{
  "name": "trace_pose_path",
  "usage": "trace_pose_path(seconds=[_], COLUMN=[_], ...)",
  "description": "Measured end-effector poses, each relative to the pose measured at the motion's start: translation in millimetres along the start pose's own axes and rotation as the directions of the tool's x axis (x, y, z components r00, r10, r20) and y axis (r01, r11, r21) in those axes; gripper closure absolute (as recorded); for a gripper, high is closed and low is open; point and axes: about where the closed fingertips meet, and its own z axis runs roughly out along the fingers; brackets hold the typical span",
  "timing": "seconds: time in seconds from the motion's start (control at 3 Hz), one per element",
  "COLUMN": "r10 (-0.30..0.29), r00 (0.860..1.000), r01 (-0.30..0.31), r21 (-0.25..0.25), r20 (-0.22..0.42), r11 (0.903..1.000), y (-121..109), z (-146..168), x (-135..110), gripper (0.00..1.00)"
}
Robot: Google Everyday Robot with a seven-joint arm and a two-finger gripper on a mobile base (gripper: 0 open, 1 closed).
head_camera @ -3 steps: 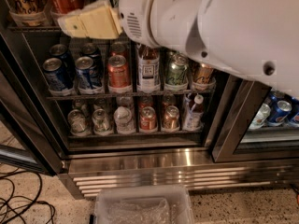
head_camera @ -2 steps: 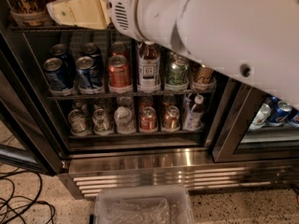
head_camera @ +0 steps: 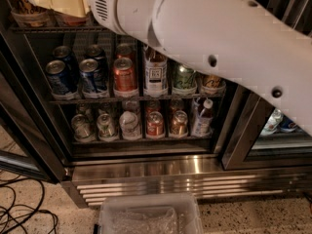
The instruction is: Pick coke can from top shelf of fridge
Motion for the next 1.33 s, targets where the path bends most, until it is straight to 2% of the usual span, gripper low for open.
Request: trace_pose_path(seconds=[0.33,0.67,1.0,1.33], r10=[0.000,-0.016,-0.007,0.020], r00=[1.000,1.000,1.000,0.999], r01=[0.000,0.016,0.006,-0.025], r21=[0.000,0.032,0.070,0.138], r20=[0.000,0.005,0.020,0.039], r11=[1.0000,0.9994,0.9975,0.9901], y=[0.0,14.0,48.1,71.9], z=[0.0,-4.6,-7.4,-14.5], x=[0.0,6.0,24.9,51.7], gripper=[0.00,0.00,0.00,0.00])
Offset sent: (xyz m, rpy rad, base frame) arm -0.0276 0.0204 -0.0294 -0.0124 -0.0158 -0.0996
